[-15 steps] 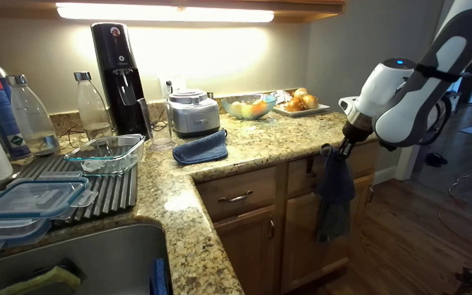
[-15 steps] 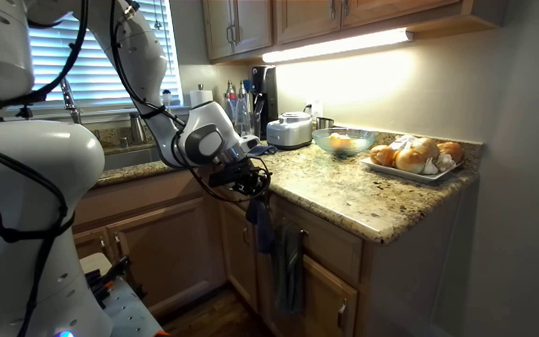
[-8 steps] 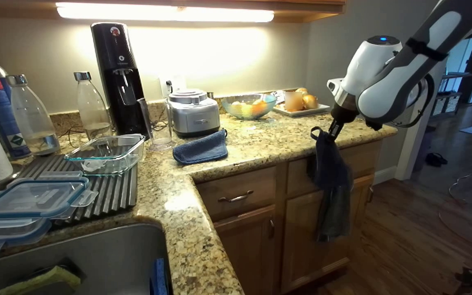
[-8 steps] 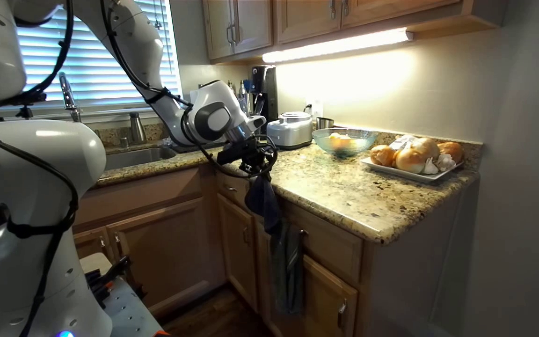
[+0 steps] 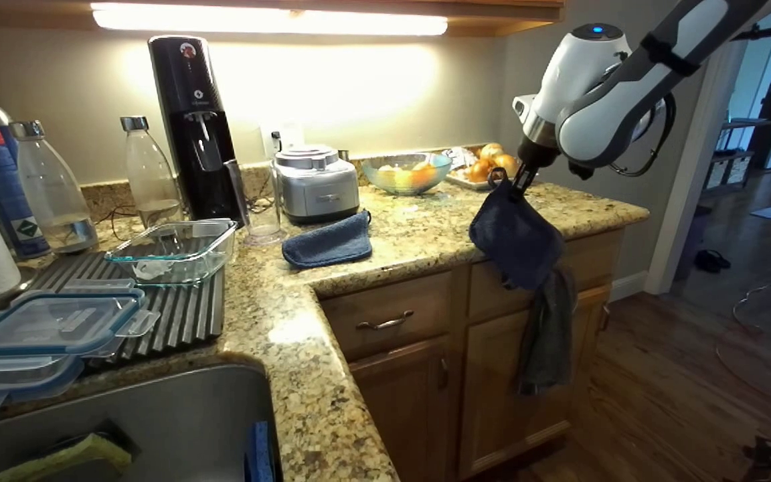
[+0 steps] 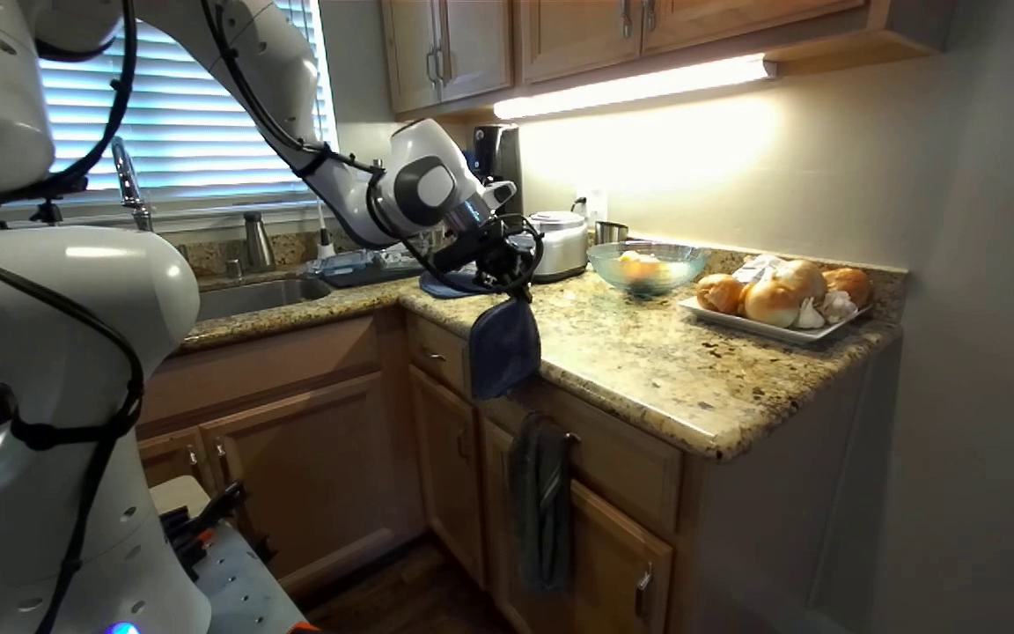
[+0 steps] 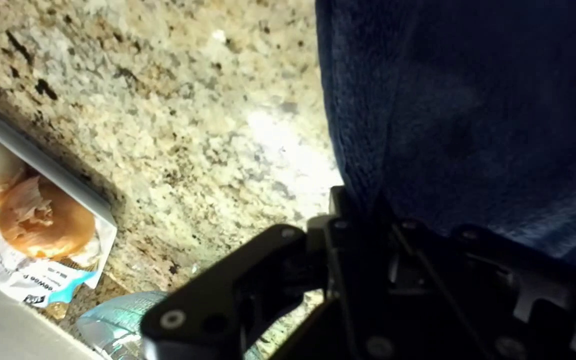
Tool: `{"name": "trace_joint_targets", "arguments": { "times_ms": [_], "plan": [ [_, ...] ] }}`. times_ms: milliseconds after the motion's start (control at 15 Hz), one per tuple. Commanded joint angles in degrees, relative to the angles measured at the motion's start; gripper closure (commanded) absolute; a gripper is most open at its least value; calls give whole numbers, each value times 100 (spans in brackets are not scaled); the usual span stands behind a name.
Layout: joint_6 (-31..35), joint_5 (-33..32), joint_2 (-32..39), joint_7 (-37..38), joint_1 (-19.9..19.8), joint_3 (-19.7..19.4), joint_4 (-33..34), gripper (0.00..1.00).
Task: Move the left blue towel from the hanger on the drawer to the countertop
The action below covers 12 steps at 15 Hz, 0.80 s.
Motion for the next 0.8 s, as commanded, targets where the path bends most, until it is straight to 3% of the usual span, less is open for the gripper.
{"name": "trace_joint_targets", "arguments": {
  "times_ms": [0, 133, 533, 667, 733],
  "plan": [
    [-202, -947, 81, 796, -888, 557, 639, 92],
    [-275, -1252, 138, 1073, -1445, 994, 991, 92],
    [-480, -1684, 607, 1443, -3426, 2857, 1954, 92],
    [-571, -1969, 787, 1629, -3848, 3261, 2161, 92],
    [-602, -2202, 824, 1778, -3923, 3319, 2195, 65]
  ]
}}
